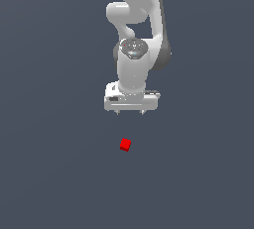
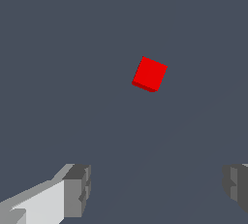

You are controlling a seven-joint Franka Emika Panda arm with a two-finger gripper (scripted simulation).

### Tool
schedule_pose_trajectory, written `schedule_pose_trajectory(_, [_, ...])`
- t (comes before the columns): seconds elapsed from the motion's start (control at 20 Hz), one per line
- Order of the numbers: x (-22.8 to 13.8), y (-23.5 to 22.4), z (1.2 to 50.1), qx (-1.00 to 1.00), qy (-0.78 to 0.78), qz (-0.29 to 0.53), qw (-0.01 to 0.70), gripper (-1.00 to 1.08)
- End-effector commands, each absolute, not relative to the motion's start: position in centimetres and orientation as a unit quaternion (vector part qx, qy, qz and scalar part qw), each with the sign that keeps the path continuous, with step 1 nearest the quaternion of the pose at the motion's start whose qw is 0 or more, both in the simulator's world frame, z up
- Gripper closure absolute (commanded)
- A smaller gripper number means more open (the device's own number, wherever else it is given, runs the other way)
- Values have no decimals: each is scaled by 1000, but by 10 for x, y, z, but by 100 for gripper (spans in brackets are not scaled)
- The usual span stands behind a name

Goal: Lift up the red cube by 0.2 meters.

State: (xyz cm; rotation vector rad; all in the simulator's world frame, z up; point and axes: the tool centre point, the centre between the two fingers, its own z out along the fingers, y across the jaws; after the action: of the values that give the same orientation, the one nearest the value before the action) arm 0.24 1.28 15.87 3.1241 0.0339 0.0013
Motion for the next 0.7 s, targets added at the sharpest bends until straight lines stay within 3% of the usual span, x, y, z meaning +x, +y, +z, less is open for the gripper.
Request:
schedule_pose_trajectory(0.0, [2, 13, 159, 1000, 11, 0, 9, -92])
schedule_pose_trajectory(0.65, [23, 11, 125, 999, -34, 0, 7, -92])
